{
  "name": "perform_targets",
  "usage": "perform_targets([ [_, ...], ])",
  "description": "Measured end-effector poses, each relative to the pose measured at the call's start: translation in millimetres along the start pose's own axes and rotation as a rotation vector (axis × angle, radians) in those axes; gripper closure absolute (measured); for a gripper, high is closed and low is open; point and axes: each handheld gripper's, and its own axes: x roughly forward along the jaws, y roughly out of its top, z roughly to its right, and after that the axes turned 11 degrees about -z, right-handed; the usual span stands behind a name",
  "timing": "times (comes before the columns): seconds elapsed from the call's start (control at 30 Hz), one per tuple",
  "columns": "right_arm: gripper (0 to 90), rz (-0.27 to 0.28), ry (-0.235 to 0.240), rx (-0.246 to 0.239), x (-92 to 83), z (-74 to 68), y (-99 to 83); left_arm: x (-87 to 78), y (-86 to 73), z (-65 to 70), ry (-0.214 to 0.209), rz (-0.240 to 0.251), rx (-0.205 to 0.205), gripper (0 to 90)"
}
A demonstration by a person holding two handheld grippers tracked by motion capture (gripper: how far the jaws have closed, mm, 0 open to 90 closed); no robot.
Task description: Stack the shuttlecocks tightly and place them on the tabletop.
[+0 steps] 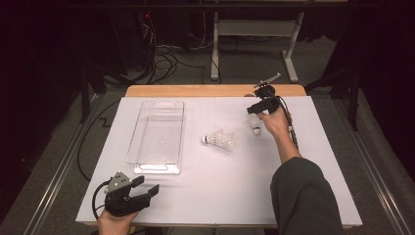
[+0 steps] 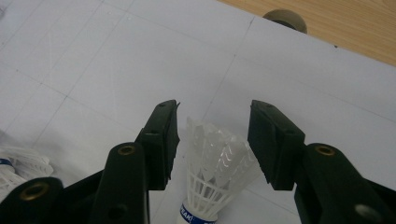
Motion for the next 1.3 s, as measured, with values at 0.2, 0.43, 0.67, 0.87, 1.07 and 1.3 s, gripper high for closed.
perform_targets([
  [0.2, 56.6, -0.016, -0.006, 0.012, 2.7, 0.9, 0.4, 0.1, 0.0, 0.1, -0.001, -0.001, 0.0, 33.7],
  [0.43, 65.6, -0.053, -0.005, 0.008, 2.9, 1.4, -1.4, -0.1, -0.2, 0.1, 0.003, 0.0, -0.004, 33.5],
  [0.67, 79.8, -0.081, 0.026, 0.001, 3.1, -1.4, -3.1, -0.3, -0.4, 0.4, 0.004, 0.0, -0.004, 33.6],
  [0.87, 87.6, -0.08, 0.053, -0.008, -1.1, -4.4, -6.8, -0.6, -0.4, 0.5, 0.002, 0.002, -0.003, 33.6],
  [1.07, 89.7, -0.071, 0.066, 0.001, -3.7, -4.9, -13.8, -0.8, -0.4, 1.2, 0.008, 0.006, -0.001, 33.6],
  [1.3, 90.0, -0.041, 0.077, 0.0, -10.3, -8.3, -25.2, 0.0, 0.8, 2.4, 0.016, 0.005, 0.005, 33.5],
])
